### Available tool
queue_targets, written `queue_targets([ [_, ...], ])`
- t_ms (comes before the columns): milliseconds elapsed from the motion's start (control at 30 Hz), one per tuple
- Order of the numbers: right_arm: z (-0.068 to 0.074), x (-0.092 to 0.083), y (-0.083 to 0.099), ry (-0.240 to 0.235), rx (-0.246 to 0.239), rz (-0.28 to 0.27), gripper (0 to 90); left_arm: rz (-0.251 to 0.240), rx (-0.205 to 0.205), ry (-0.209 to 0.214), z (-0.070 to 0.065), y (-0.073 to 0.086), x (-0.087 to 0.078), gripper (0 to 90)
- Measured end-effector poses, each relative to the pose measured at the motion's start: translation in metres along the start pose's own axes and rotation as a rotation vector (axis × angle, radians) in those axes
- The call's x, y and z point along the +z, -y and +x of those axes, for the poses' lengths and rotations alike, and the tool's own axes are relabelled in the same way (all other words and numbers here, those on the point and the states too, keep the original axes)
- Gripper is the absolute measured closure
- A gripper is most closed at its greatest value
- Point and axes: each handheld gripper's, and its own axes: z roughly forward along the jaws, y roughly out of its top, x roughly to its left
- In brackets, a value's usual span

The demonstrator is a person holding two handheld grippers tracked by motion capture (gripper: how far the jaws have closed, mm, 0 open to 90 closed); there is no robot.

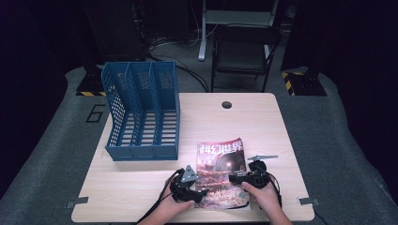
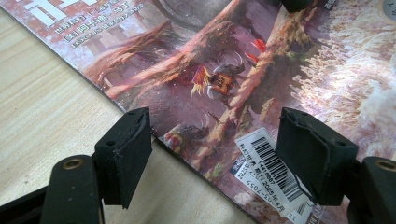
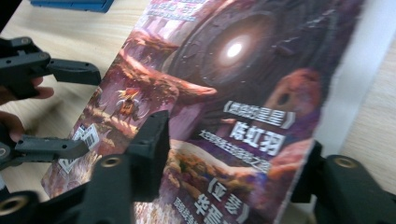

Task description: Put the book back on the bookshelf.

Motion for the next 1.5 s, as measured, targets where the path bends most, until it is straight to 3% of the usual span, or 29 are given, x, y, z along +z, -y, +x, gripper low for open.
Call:
queue_targets([
  [33, 0.002, 0.001, 0.0, -0.003, -0.017, -0.001, 35.4, -0.004, 0.0, -0.008, 0.0, 0.0, 0.0, 26.4],
  [233, 0.004, 0.002, 0.002, -0.002, -0.033, -0.005, 36.1, -0.008, -0.001, -0.012, -0.001, 0.0, 0.001, 26.4],
  [333, -0.001, 0.0, 0.003, -0.006, -0.014, -0.021, 43.3, -0.005, -0.002, -0.011, -0.001, 0.0, 0.001, 26.4],
  [467, -0.003, -0.001, 0.004, -0.017, 0.021, -0.027, 46.3, -0.004, -0.003, -0.012, -0.001, 0.0, 0.001, 26.3],
  [633, -0.005, -0.001, 0.005, -0.018, 0.002, -0.036, 47.5, -0.009, -0.009, -0.01, -0.001, 0.0, 0.001, 26.4],
  [867, -0.007, -0.002, 0.005, 0.006, -0.002, -0.041, 57.5, -0.008, -0.013, -0.008, -0.001, 0.0, 0.001, 26.3],
  [900, -0.009, -0.002, 0.005, -0.008, 0.031, -0.042, 60.4, -0.004, -0.007, -0.008, 0.0, -0.001, 0.001, 26.3],
  [1267, -0.016, -0.002, 0.004, -0.035, 0.094, -0.039, 72.6, -0.001, -0.007, -0.007, 0.0, -0.001, 0.001, 26.3],
  [1367, -0.015, -0.002, 0.004, -0.046, 0.106, -0.049, 76.8, 0.024, -0.002, 0.002, 0.001, -0.003, 0.0, 26.3],
  [1500, -0.012, -0.004, 0.004, -0.03, 0.078, -0.051, 78.3, 0.01, -0.009, -0.006, 0.0, -0.003, 0.001, 26.3],
])
